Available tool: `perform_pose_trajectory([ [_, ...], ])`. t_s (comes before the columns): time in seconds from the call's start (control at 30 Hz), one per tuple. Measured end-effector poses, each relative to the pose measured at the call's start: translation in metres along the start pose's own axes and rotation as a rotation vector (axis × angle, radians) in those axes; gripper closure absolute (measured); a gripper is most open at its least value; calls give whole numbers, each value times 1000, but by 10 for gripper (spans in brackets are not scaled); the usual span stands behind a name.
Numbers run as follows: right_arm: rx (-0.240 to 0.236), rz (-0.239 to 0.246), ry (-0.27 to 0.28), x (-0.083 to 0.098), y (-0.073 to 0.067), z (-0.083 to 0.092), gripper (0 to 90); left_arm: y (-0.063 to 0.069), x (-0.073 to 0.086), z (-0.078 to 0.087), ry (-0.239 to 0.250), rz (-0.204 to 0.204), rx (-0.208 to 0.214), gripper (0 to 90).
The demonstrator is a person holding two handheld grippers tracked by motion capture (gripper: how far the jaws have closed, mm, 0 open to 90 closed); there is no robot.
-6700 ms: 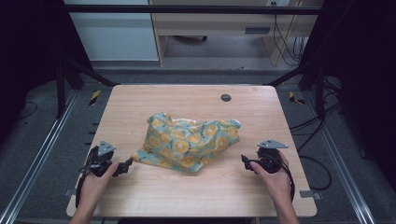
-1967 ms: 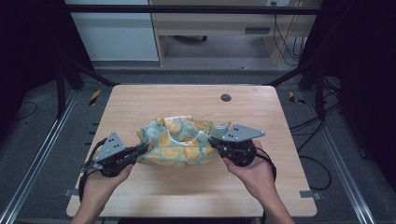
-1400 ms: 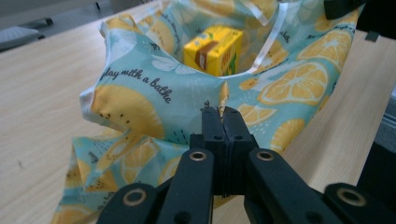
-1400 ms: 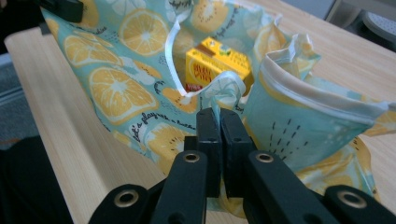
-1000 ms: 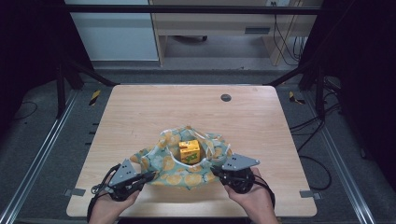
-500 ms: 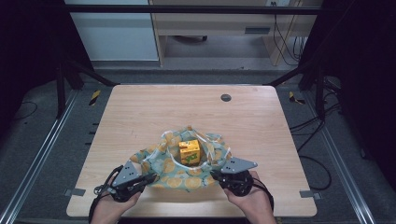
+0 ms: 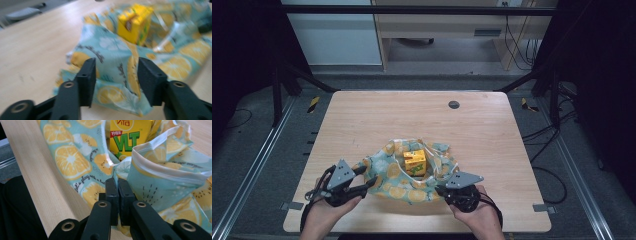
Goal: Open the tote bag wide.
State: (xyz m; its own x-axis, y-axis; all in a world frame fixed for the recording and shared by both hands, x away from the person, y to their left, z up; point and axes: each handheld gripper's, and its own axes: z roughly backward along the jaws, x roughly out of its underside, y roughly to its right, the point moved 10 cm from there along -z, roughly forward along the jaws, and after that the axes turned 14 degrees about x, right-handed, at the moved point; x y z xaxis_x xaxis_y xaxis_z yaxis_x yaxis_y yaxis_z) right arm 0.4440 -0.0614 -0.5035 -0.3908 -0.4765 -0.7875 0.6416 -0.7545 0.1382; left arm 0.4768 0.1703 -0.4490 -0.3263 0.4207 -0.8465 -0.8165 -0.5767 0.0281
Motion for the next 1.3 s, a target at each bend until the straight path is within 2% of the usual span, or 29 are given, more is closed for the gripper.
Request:
perform_pose_trajectory([
  [0.03,-3,5,1,1,-1,-1,886,-9,-14,-2,0,-6,-5,438],
  [0.07,-3,5,1,1,-1,-1,886,-9,-14,-2,0,-6,-5,424],
  [0.13,-10,7,-3,3,-4,-1,885,-20,-30,-10,-2,12,-1,413],
  [0.2,-13,11,-3,3,-5,-1,885,-22,-33,-14,-12,15,6,409],
  [0.33,-15,12,-2,4,-6,-2,883,-29,-41,-37,-54,36,37,386],
  [0.37,-18,8,2,4,-6,-1,883,-31,-42,-49,-83,31,40,377],
  [0.4,-18,6,3,4,-6,-1,882,-31,-42,-49,-83,31,40,377],
  [0.43,-19,4,5,4,-6,-1,882,-33,-41,-61,-115,33,47,374],
  [0.53,-24,4,7,5,-6,-1,881,-38,-38,-76,-159,31,40,390],
  [0.6,-28,5,5,6,-6,-1,880,-38,-37,-79,-169,31,43,484],
  [0.67,-29,5,3,7,-7,-1,878,-39,-31,-86,-212,41,56,583],
  [0.7,-30,5,1,7,-7,-1,877,-39,-30,-86,-220,33,59,679],
  [0.73,-32,4,1,7,-7,-2,876,-39,-30,-86,-220,33,59,729],
  [0.77,-32,4,1,7,-7,-2,876,-40,-29,-87,-223,33,55,729],
  [0.8,-33,6,0,8,-8,-2,875,-39,-31,-86,-213,29,56,835],
  [0.83,-33,6,0,8,-8,-2,873,-38,-35,-82,-179,20,41,851],
  [0.87,-33,6,0,8,-8,-2,873,-38,-35,-82,-179,20,41,868],
  [1.0,-32,6,-3,9,-8,-2,868,-36,-49,-68,-81,4,17,881],
  [1.1,-30,6,-6,10,-8,-4,860,-29,-58,-54,-2,-1,27,887],
  [1.2,-21,4,-6,10,-6,-3,844,-16,-63,-38,74,-8,65,890],
  [1.3,-17,3,-10,11,-5,-4,846,0,-67,-22,158,3,126,891],
])
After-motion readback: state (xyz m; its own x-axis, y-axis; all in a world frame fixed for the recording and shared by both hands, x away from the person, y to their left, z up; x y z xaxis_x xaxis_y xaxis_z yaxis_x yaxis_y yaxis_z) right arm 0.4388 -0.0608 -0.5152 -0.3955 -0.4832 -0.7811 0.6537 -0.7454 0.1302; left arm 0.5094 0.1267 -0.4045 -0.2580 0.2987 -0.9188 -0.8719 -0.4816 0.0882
